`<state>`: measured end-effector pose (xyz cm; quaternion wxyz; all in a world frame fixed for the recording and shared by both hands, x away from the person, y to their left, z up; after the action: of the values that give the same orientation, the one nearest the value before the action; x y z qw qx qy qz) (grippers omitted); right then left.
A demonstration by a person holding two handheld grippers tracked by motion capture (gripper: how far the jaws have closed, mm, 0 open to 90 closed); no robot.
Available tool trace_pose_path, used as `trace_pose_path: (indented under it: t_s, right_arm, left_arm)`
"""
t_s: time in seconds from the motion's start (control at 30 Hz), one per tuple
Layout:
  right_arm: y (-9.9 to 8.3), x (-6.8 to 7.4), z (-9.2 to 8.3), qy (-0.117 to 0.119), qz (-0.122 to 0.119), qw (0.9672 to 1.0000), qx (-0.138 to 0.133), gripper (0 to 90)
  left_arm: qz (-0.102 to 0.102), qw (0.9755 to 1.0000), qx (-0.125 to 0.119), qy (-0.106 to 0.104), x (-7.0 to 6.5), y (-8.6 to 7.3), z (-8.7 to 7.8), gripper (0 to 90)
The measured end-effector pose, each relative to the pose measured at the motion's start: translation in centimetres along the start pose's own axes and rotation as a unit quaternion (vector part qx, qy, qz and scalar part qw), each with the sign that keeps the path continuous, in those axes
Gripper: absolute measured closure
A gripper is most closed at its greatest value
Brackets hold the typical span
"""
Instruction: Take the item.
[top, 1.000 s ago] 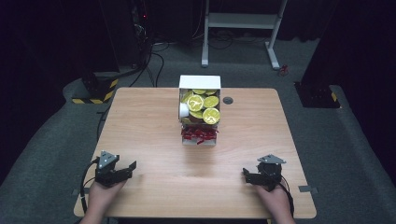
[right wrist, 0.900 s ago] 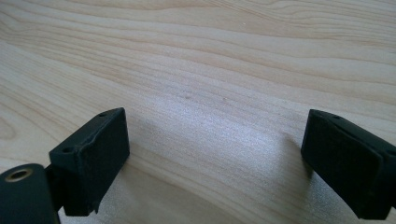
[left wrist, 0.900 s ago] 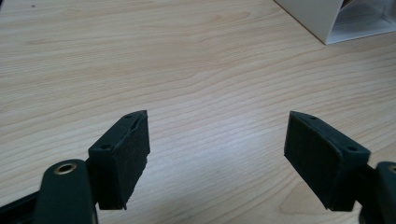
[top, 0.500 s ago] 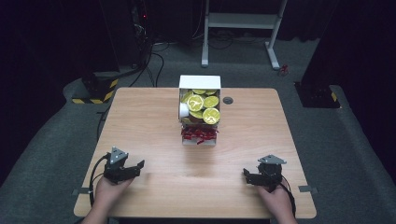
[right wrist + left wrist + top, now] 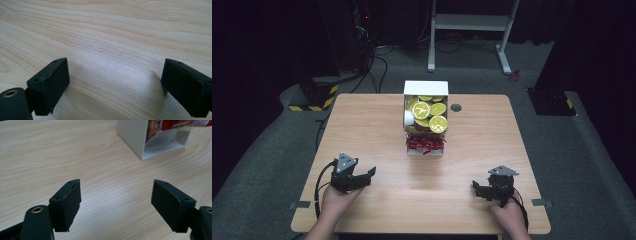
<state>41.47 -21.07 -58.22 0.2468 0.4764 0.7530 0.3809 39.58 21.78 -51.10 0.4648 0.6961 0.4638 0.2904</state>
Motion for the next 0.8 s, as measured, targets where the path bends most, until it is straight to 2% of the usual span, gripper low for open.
trace_pose_path:
  t_s: [0.07,0.17,0.4,0.57,0.8]
  right_arm:
    - [0.0,0.0,0.0,0.0,0.001,1.0,-0.001,8.0]
    - [0.0,0.0,0.0,0.0,0.001,1.0,-0.001,8.1]
    - [0.0,0.0,0.0,0.001,0.001,1.0,0.0,7.9]
    - [0.0,0.0,0.0,0.001,0.0,1.0,-0.001,7.9]
    - [0.0,-0.1,-0.1,0.005,-0.001,1.0,-0.001,8.1]
  left_arm:
    - [0.001,1.0,-0.006,-0.002,-0.2,0.4,-0.1,24.6]
    - [-0.009,0.9998,-0.02,-0.001,-0.4,1.0,-0.2,25.0]
    - [0.004,0.9994,-0.034,-0.005,-1.0,2.6,-0.3,24.8]
    - [-0.001,0.9989,-0.045,-0.011,-1.6,3.5,-0.6,25.6]
    - [0.008,0.9982,-0.054,-0.023,-2.3,4.8,-0.6,26.5]
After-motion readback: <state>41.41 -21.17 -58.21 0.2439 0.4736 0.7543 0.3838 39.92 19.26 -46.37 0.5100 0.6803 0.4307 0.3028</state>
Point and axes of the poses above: each handheld gripper's, and its own axes: z roughly forward along the jaws, y roughly out of its top, x roughly to its left, the point moved 8 cm from there along z, roughly forward along the jaws, and after that the axes turned 10 degrees about -x, right-handed, at the moved point
